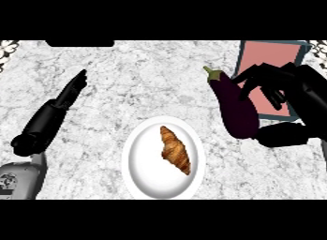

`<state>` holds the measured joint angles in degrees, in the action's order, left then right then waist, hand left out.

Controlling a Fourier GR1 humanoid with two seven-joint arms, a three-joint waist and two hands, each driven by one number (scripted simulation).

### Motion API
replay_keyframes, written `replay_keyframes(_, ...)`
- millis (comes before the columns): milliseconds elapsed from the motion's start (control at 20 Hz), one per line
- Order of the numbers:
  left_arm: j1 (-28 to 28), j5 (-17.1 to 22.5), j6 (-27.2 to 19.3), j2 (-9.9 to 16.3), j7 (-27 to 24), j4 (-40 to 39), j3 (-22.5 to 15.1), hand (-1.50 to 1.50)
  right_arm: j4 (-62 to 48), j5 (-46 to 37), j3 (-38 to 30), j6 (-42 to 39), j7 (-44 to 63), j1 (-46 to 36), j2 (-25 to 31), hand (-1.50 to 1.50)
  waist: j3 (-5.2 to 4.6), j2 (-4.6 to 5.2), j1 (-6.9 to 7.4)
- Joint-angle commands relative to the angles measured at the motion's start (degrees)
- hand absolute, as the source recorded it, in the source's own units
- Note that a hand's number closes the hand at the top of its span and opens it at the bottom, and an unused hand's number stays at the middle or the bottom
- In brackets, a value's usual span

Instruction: Pick the eggplant from the plate and place it in the cardboard box

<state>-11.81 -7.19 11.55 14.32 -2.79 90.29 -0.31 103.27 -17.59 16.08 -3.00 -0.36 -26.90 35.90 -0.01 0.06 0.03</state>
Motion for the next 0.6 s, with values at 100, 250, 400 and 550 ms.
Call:
replay_keyframes(100, 0.7, 0.2, 1.6, 0.5, -1.7, -0.4, 0.7, 0.0, -14.4, 3.1, -8.8, -4.3, -1.3, -7.5, -0.6, 1.5, 0.0, 0.05, 0.65)
replay_keyframes(250, -0.8, -2.0, -0.6, -2.1, -0.6, -1.2, -1.5, 0.0, -24.4, -6.0, -6.1, -2.3, -8.3, -10.5, 1.5, 1.5, 0.01, 0.28, 1.02)
replay_keyframes(400, -3.3, 0.9, 2.5, 1.1, -2.3, -5.6, 2.5, 0.0, -31.7, -9.3, -2.9, -5.7, -9.8, -15.1, 1.5, 1.5, -0.02, 0.49, 1.28)
replay_keyframes(550, -1.9, 0.2, 1.7, -0.6, 1.0, 0.4, -0.2, 0.0, -41.1, -8.2, -2.7, -14.5, -11.8, -18.3, 5.9, 1.5, 0.02, 0.55, 2.82)
